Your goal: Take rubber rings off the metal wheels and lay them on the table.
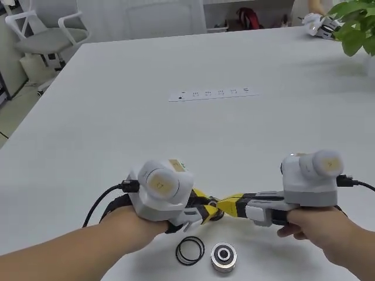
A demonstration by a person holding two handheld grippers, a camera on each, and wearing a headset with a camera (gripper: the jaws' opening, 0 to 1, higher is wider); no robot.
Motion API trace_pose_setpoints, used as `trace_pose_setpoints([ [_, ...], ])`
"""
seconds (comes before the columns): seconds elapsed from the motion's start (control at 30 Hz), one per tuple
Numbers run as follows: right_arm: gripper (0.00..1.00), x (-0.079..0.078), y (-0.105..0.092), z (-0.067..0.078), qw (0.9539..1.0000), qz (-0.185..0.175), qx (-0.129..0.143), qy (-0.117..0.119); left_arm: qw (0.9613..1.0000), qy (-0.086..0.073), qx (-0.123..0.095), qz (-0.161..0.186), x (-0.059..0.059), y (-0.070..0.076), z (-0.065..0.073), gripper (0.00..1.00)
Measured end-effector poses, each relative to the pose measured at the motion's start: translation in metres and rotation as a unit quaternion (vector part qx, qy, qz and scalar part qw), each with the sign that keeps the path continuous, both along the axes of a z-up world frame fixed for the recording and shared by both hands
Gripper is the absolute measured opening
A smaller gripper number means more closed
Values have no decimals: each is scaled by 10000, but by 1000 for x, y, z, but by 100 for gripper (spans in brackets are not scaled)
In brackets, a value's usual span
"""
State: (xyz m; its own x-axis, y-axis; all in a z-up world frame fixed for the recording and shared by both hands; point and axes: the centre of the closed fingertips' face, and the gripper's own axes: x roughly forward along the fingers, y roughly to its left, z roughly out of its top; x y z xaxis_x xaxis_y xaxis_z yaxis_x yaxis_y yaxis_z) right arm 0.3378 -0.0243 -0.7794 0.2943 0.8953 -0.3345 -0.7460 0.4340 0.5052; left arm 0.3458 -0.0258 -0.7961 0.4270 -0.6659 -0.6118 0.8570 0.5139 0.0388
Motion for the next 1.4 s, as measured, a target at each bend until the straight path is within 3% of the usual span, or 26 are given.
trace_pose_setpoints([
  [0.17, 0, 1, -2, -1, 9999, -63, 26, 74, 10000, -4, -10, 1, 0, 0, 0, 13],
  [0.27, 0, 5, -5, -7, 9997, -178, -146, 65, 10000, -12, -10, -21, 0, 0, 0, 13],
  [0.47, 0, 8, -7, -10, 9994, -265, -211, 102, 10000, -62, -35, -62, -1, 0, 0, 13],
  [0.7, 0, 8, -7, -10, 9994, -264, -204, 106, 9999, -19, -73, -76, -1, 0, 0, 14],
  [0.73, 0, 8, -7, -10, 9994, -264, -205, 103, 9999, -9, -79, -80, -2, 0, 1, 14],
  [0.8, 0, 8, -8, -10, 9994, -271, -205, 108, 9994, 213, -253, -137, -7, -1, 2, 19],
  [0.87, 0, 8, -8, -10, 9993, -273, -212, 111, 9995, 146, -191, -189, -8, 1, 2, 25],
  [0.93, 0, 8, -8, -10, 9993, -274, -203, 124, 9995, 104, -146, -260, -11, 2, 3, 25],
  [1.4, 0, 6, -6, -6, 9995, -222, -161, 129, 9987, 4, -434, -257, -22, 15, 23, 36],
])
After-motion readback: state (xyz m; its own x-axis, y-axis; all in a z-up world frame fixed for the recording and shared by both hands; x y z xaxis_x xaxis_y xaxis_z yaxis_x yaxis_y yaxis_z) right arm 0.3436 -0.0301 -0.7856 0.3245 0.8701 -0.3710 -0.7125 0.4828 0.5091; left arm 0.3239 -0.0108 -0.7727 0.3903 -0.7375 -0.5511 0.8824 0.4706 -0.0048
